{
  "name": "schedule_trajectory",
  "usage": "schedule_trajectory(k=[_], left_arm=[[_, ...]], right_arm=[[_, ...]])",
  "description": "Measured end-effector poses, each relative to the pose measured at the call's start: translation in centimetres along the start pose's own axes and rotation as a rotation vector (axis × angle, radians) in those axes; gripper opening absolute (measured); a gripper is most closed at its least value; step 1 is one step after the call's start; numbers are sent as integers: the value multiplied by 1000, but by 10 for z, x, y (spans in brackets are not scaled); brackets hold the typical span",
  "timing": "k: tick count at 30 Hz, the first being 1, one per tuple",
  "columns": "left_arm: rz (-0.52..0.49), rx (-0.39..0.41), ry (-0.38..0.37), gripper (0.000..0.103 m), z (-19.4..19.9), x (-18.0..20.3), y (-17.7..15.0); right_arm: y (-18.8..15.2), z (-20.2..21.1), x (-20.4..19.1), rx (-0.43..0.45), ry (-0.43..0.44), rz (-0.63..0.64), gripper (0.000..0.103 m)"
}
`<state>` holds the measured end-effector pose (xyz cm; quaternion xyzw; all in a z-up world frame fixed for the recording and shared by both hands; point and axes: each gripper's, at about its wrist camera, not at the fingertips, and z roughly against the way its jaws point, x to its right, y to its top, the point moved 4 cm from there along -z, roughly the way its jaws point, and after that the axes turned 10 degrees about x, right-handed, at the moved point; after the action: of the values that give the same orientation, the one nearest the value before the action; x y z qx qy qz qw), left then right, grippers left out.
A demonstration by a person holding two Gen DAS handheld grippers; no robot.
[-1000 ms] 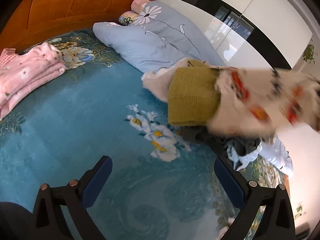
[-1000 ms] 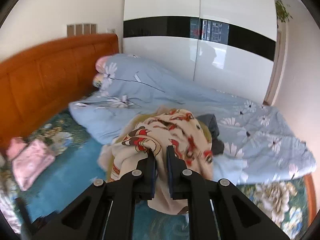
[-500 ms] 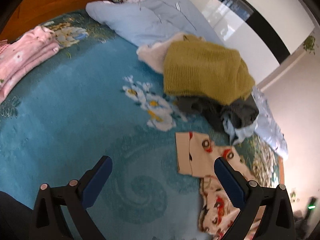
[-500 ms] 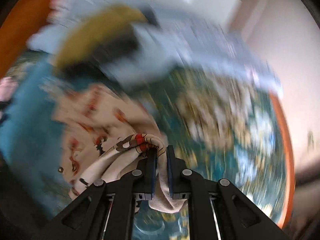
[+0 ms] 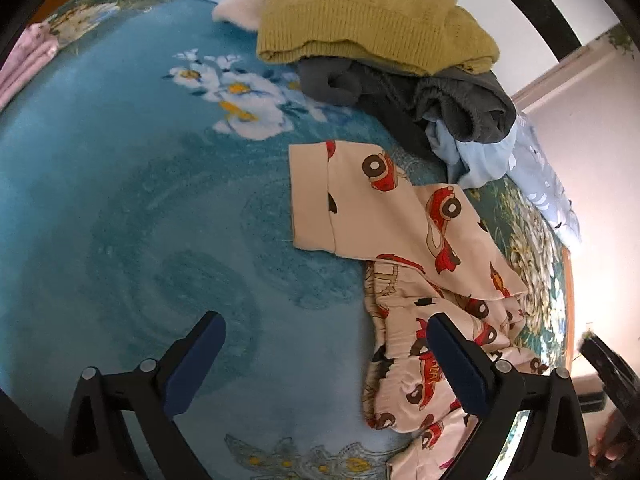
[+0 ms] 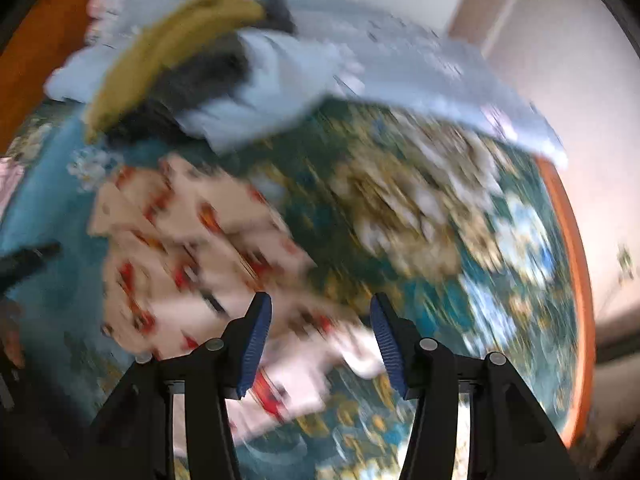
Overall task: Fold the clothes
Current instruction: 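Pull the car-print pants off the pile with the right gripper onto the blanket, then grasp the pants waistband with the left gripper while the right gripper holds a leg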
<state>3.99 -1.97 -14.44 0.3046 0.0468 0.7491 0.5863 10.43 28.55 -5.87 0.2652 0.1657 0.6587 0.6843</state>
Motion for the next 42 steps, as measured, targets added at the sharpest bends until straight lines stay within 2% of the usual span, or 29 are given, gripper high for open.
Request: schedule_trajectory(k=[3,5,7,10,15,16,17,19,21,25,28,32,35,39,40,41,42], left_arm=[[49,44,60,101,7,-22,10],[110,71,100,101,10,-43,18],[166,81,110,101,10,-57,20],[229,86,117,101,10,-71,22],[200,72,112,101,4,-63,21],[181,68,103,101,3,-58,20],[161,62,92,101,2,-53,20],[132,42,62,100,-3,-43,17],[126,6,16,101,-11,-32,12],[35,-56,-64,100,-27,-1,3],[-36,-76,-80,100,-32,17,-3],[-86,-93,-62,100,-34,19,-6],[-81,-100,-54,100,-38,17,-5],[-82,-105,-69,100,-45,22,-8],[-85,-103,-80,100,-46,25,-7],[-87,-100,-95,100,-46,29,-6],[-80,-101,-120,100,-47,32,-5]], right_arm=[[15,-41,-65,-15,168,57,53],[20,-68,-118,-23,253,168,53],[21,-93,-165,-36,303,299,53],[18,-116,-214,-35,318,470,53],[11,-151,-247,-52,262,644,51],[13,-154,-246,-58,271,632,47],[16,-156,-244,-67,291,605,36],[30,-153,-238,-61,313,517,30],[44,-147,-223,-49,348,404,27],[64,-137,-182,-42,428,179,26],[70,-142,-168,-92,499,65,28],[74,-157,-177,-85,452,88,31],[81,-164,-185,-93,449,119,41],[91,-168,-189,-90,438,174,41],[93,-167,-189,-88,442,170,38],[95,-167,-188,-84,449,158,11],[97,-166,-188,-81,455,146,2]])
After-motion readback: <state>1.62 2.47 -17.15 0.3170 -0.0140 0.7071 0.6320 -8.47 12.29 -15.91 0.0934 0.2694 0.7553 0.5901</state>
